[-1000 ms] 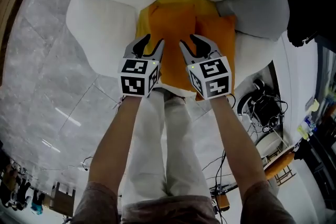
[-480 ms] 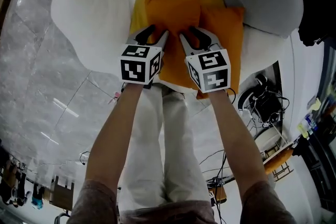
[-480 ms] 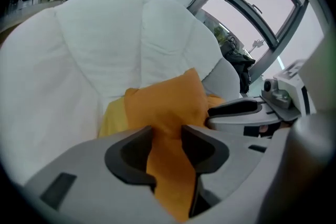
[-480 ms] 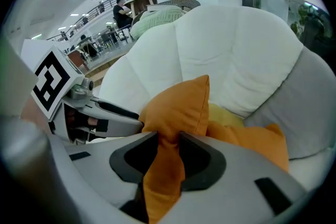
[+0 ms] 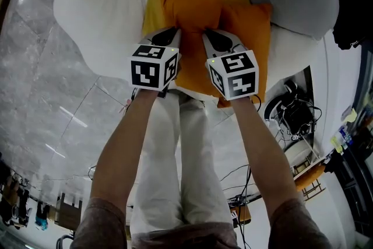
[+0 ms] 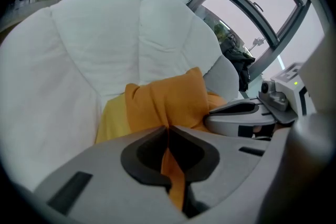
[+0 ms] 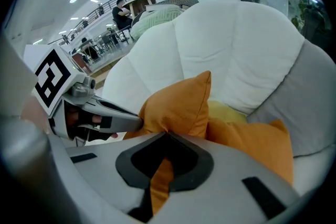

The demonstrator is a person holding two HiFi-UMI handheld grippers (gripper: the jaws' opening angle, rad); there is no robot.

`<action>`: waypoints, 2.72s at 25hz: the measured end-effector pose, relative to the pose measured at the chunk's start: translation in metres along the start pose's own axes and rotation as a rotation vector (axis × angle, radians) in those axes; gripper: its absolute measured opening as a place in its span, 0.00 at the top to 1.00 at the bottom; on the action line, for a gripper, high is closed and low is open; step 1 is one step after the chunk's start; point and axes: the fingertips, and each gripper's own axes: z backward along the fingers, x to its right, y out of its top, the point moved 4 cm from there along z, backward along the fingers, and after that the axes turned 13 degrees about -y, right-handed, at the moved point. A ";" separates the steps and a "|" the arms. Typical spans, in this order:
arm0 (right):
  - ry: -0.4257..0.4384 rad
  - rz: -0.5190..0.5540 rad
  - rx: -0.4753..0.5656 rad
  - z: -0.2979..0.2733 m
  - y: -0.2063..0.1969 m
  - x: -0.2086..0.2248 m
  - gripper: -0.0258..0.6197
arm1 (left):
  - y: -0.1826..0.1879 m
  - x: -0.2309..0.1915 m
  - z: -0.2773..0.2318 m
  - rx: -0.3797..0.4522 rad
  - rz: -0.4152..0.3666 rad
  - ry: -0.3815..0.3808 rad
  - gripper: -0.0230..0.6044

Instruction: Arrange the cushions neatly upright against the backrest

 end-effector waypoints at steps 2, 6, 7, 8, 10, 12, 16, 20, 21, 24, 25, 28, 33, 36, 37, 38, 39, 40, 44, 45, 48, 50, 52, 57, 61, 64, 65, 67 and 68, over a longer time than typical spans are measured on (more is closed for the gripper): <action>0.007 -0.004 -0.005 0.001 0.001 0.000 0.92 | 0.001 0.001 0.002 0.001 0.009 0.002 0.94; 0.021 0.000 -0.013 0.009 0.004 -0.003 0.92 | 0.003 0.007 0.011 -0.009 0.015 0.011 0.94; 0.022 0.002 -0.014 0.012 0.005 -0.003 0.92 | 0.005 0.010 0.014 -0.008 0.012 0.014 0.94; 0.022 0.002 -0.014 0.016 0.007 -0.003 0.92 | 0.008 0.014 0.019 -0.005 0.008 0.016 0.94; 0.019 0.000 -0.008 0.024 0.012 -0.003 0.92 | 0.017 0.023 0.029 0.004 -0.004 0.018 0.94; 0.012 0.003 0.006 0.034 0.022 -0.002 0.92 | 0.028 0.032 0.038 0.009 -0.022 0.021 0.94; -0.002 0.012 0.043 0.057 0.050 -0.001 0.92 | 0.056 0.051 0.062 0.027 -0.064 0.027 0.95; -0.021 0.007 0.094 0.085 0.085 0.001 0.92 | 0.090 0.074 0.091 0.059 -0.102 0.027 0.95; -0.025 0.002 0.110 0.091 0.094 0.001 0.92 | 0.099 0.079 0.098 0.067 -0.114 0.029 0.95; -0.033 -0.014 0.164 0.107 0.124 0.002 0.92 | 0.127 0.090 0.118 0.109 -0.153 0.039 0.95; -0.037 -0.018 0.180 0.110 0.133 0.003 0.92 | 0.135 0.093 0.123 0.124 -0.166 0.044 0.95; -0.042 -0.021 0.220 0.113 0.158 0.008 0.92 | 0.160 0.095 0.131 0.158 -0.194 0.056 0.95; -0.026 0.002 0.254 0.117 0.182 0.018 0.92 | 0.189 0.097 0.131 0.183 -0.224 0.090 0.95; -0.022 0.016 0.264 0.114 0.191 0.025 0.92 | 0.198 0.097 0.129 0.196 -0.220 0.105 0.95; -0.019 0.015 0.267 0.112 0.193 0.026 0.92 | 0.200 0.096 0.128 0.202 -0.213 0.109 0.95; -0.014 0.016 0.269 0.110 0.196 0.027 0.92 | 0.203 0.095 0.127 0.209 -0.206 0.116 0.95; -0.008 0.018 0.272 0.107 0.199 0.028 0.92 | 0.205 0.092 0.126 0.218 -0.198 0.125 0.95; -0.001 0.021 0.276 0.104 0.202 0.028 0.92 | 0.208 0.089 0.126 0.228 -0.190 0.135 0.95; 0.015 0.020 0.285 0.090 0.211 0.032 0.92 | 0.217 0.078 0.120 0.248 -0.167 0.161 0.95; 0.015 0.022 0.286 0.085 0.213 0.034 0.92 | 0.220 0.075 0.118 0.248 -0.167 0.164 0.95; 0.018 0.025 0.288 0.068 0.219 0.038 0.92 | 0.226 0.063 0.110 0.246 -0.158 0.169 0.95; 0.019 0.021 0.288 0.057 0.222 0.041 0.92 | 0.228 0.054 0.103 0.248 -0.145 0.168 0.95; 0.012 0.016 0.295 0.045 0.224 0.045 0.92 | 0.231 0.045 0.094 0.255 -0.137 0.170 0.95; -0.009 0.002 0.305 0.020 0.218 0.051 0.92 | 0.226 0.030 0.075 0.267 -0.117 0.175 0.95; -0.008 0.026 0.303 0.007 0.210 0.050 0.92 | 0.218 0.018 0.065 0.240 -0.119 0.172 0.95; -0.010 0.042 0.306 0.002 0.205 0.049 0.91 | 0.213 0.015 0.061 0.234 -0.110 0.167 0.95; -0.013 0.042 0.308 0.002 0.205 0.050 0.91 | 0.212 0.015 0.061 0.233 -0.116 0.171 0.95; -0.020 0.045 0.305 0.003 0.204 0.050 0.91 | 0.213 0.017 0.060 0.228 -0.134 0.185 0.93; -0.025 0.049 0.300 0.005 0.205 0.050 0.91 | 0.213 0.018 0.061 0.225 -0.137 0.191 0.92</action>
